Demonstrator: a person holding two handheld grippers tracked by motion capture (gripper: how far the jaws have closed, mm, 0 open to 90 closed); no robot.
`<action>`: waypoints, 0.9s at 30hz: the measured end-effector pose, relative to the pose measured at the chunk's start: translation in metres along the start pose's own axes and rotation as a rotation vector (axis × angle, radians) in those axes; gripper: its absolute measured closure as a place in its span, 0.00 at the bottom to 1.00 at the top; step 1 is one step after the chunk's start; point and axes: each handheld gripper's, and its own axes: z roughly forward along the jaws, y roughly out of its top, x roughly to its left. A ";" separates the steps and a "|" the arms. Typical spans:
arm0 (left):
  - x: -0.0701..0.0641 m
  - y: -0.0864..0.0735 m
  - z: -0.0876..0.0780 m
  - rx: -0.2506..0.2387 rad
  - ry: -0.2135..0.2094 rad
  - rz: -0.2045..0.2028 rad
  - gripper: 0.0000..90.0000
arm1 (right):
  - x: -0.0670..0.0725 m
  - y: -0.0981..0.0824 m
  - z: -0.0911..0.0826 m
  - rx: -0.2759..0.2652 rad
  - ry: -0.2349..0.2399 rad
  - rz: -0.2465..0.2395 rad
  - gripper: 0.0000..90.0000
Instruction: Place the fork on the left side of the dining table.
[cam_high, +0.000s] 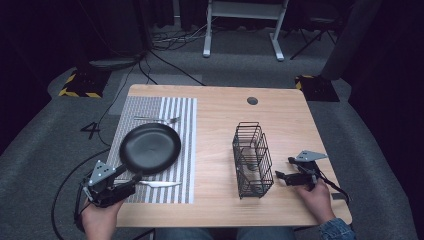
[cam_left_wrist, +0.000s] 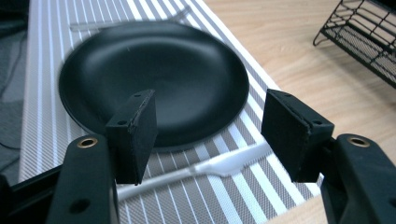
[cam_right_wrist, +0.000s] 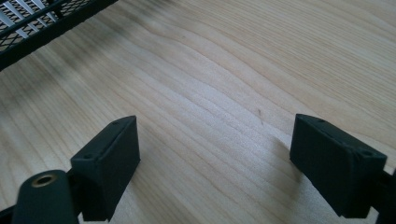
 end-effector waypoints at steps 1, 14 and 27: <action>0.000 -0.004 0.001 0.003 0.000 -0.006 0.40 | 0.000 0.000 0.000 0.000 0.000 0.000 0.18; -0.010 -0.049 0.018 0.020 0.024 0.009 0.39 | 0.000 0.000 0.000 0.000 0.000 0.000 0.18; -0.008 -0.079 0.027 0.027 0.039 0.012 0.37 | 0.000 0.000 0.000 0.000 0.000 0.000 0.18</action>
